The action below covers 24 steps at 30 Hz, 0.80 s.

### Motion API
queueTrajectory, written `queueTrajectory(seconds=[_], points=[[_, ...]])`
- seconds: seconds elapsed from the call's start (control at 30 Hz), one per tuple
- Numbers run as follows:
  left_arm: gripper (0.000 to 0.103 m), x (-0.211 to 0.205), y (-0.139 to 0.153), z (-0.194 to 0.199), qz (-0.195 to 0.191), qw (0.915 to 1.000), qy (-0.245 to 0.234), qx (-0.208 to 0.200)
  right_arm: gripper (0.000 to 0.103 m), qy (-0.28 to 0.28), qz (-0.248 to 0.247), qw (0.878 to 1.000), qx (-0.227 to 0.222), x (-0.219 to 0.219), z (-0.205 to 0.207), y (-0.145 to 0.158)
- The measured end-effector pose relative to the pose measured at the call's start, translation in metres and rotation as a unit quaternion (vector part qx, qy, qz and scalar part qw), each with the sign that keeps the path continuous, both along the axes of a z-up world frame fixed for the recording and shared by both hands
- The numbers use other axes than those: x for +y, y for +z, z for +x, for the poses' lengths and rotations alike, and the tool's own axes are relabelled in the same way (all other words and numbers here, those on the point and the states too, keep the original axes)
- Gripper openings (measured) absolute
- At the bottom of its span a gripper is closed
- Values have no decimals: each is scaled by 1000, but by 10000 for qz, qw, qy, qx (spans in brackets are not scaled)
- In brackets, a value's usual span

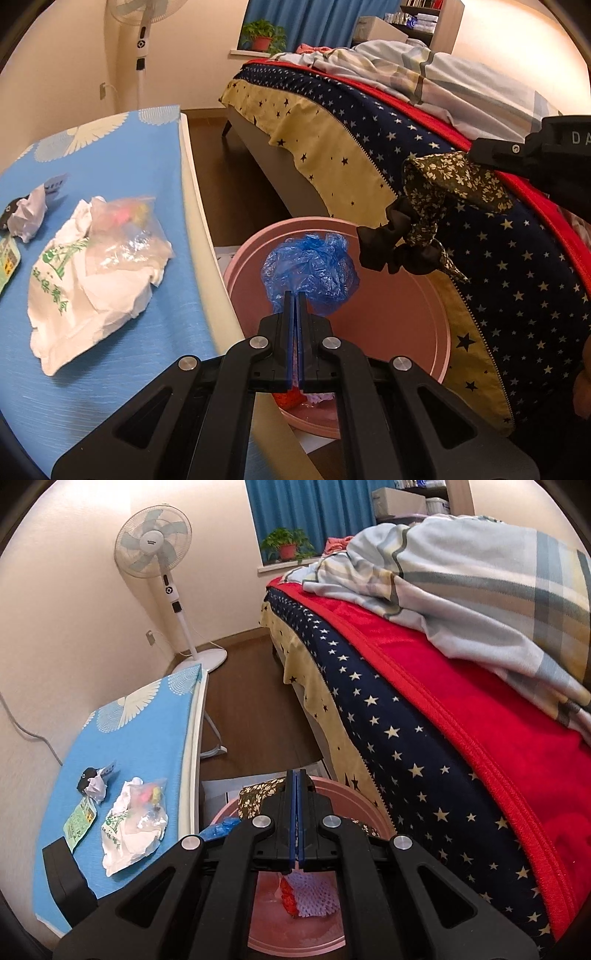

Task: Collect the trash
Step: 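Carry ribbon in right tool and blue bag in left tool over pink bin, then open right tool over pink bin while left tool opens, dropping both items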

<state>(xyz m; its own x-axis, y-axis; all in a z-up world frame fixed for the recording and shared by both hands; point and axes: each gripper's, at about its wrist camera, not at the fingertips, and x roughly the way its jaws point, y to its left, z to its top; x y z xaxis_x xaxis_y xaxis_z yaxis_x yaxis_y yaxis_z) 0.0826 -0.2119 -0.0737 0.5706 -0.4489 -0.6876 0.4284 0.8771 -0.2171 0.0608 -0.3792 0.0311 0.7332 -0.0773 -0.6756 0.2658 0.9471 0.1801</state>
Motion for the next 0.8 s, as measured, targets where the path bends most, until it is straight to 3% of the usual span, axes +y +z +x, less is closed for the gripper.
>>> queueTrajectory(seconds=[0.23,0.4,0.8], points=[[3,-4,-3,1,-180,9995,-194,159,5,-1,-23,10000,53,0,2,-1],[14,-5,-3,-1,-202,9994,-232,154,15,-57,-18,10000,46,-2,0,-1],[14,17,9,-1,-307,9995,23,33,15,82,28,9999,-111,6,-3,6]])
